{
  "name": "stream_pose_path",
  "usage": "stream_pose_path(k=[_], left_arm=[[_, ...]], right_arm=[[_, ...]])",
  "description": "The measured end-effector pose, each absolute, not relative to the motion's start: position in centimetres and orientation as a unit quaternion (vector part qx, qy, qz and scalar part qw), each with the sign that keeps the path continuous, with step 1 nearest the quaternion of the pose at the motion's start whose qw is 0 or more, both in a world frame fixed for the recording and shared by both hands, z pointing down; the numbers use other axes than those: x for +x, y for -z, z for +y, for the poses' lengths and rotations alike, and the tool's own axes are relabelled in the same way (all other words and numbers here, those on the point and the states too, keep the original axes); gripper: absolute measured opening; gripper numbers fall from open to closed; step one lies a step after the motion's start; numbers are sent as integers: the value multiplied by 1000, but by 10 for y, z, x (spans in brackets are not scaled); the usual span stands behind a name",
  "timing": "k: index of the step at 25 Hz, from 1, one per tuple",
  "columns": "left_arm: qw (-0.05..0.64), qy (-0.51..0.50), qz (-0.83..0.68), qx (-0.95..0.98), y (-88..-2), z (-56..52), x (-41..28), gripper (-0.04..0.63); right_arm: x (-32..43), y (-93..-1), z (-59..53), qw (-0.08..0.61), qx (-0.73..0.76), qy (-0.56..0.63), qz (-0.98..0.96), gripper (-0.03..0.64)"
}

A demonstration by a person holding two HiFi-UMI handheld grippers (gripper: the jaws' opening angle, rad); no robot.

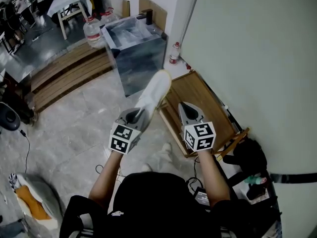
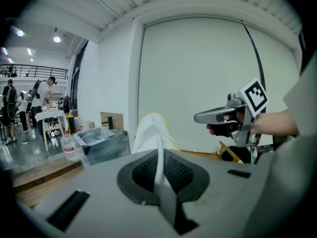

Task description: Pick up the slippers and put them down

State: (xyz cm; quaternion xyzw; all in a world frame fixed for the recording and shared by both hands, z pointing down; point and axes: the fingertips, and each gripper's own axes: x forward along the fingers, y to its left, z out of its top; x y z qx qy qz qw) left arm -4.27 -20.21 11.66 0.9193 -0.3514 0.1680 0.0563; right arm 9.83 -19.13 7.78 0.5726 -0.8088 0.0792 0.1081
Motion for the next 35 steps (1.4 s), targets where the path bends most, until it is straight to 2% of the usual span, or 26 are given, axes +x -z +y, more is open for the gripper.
stream_pose_path(k=[19,35], left_arm=[[53,-139,-371,917,-107,-183,-83,15],[55,-126,-395,908,-88,-138,-52,15]], right_arm=[[59,-74,-168,123,562,-60,-816,-8],[73,-65,-122,124,531,-60,-836,-8]])
